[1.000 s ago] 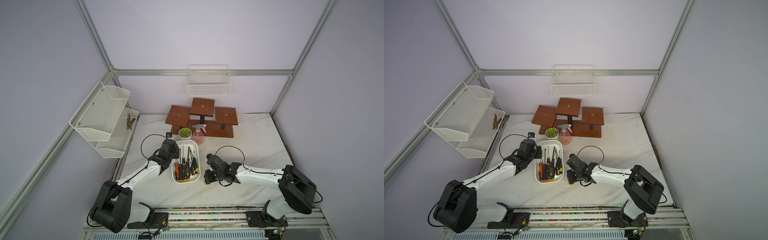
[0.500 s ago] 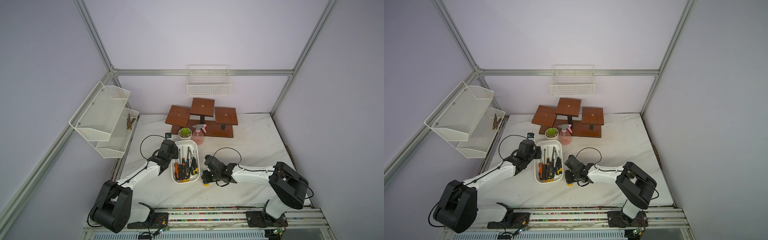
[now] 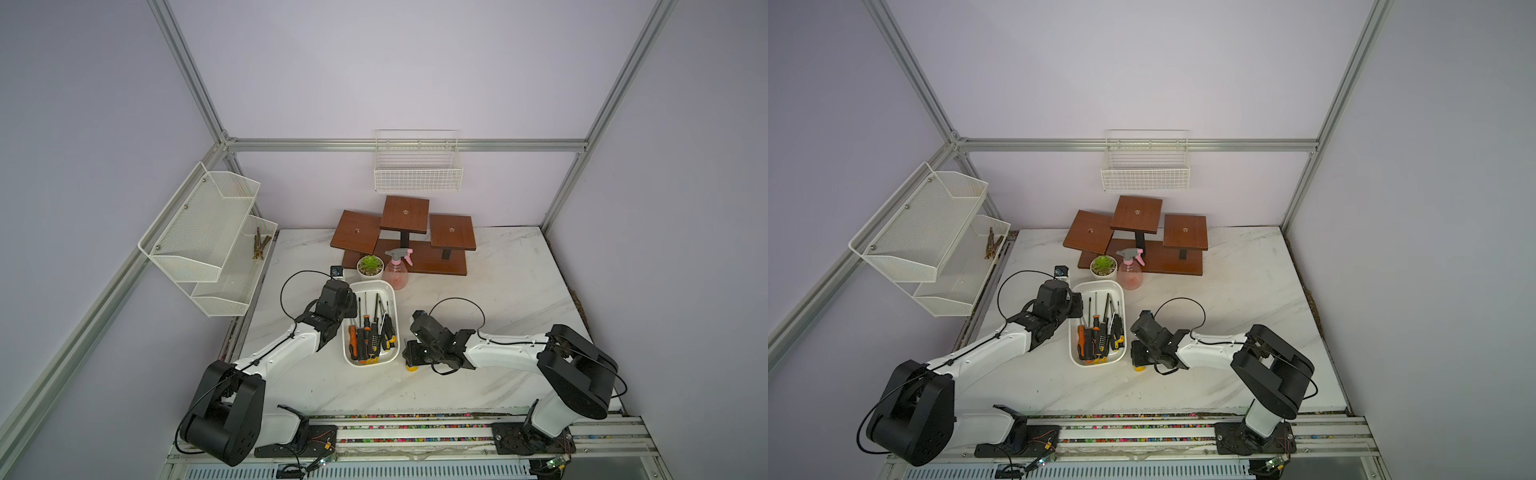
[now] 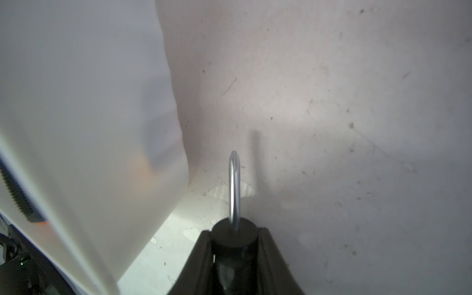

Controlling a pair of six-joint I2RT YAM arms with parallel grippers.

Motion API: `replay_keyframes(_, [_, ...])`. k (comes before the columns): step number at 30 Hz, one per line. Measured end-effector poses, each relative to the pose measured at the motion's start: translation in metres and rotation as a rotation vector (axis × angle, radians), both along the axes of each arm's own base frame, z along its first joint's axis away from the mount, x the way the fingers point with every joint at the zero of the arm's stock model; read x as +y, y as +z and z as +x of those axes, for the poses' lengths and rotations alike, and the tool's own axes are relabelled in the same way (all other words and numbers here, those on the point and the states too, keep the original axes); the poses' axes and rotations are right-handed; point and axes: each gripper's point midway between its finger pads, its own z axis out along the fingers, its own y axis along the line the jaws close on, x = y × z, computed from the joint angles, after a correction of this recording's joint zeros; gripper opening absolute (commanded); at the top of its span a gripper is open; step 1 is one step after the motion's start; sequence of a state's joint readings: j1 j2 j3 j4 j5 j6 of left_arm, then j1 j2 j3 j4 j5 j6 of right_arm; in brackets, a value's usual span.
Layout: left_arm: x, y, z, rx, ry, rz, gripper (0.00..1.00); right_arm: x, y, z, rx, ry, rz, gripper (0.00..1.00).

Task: Take out the screwdriver from the storage box
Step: Place the screwdriver at the center of the board.

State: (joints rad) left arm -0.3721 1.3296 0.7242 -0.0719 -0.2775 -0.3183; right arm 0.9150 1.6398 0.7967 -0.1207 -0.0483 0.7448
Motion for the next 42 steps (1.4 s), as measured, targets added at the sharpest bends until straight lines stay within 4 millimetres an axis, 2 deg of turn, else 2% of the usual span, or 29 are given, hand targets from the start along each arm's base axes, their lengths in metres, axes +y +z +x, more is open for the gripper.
replay_keyframes(9, [0.0009, -0.0007, 0.0, 0.0, 0.002, -0.003, 0.0, -0.0025, 0.0001, 0.0006, -0.005, -0.034, 0.016, 0.07])
replay_keyframes(13, [0.0009, -0.0007, 0.0, 0.0, 0.002, -0.003, 0.0, -0.0031, 0.0001, 0.0011, -0.006, -0.042, 0.02, 0.19])
replay_keyframes(20, [0.0008, -0.0007, 0.0, 0.0, 0.002, -0.004, 0.0, -0.004, 0.0002, 0.0022, -0.009, -0.058, 0.022, 0.32])
replay_keyframes(42, [0.0008, -0.0006, 0.0, 0.0, 0.002, -0.005, 0.0, -0.0087, 0.001, 0.001, -0.008, -0.084, 0.031, 0.49])
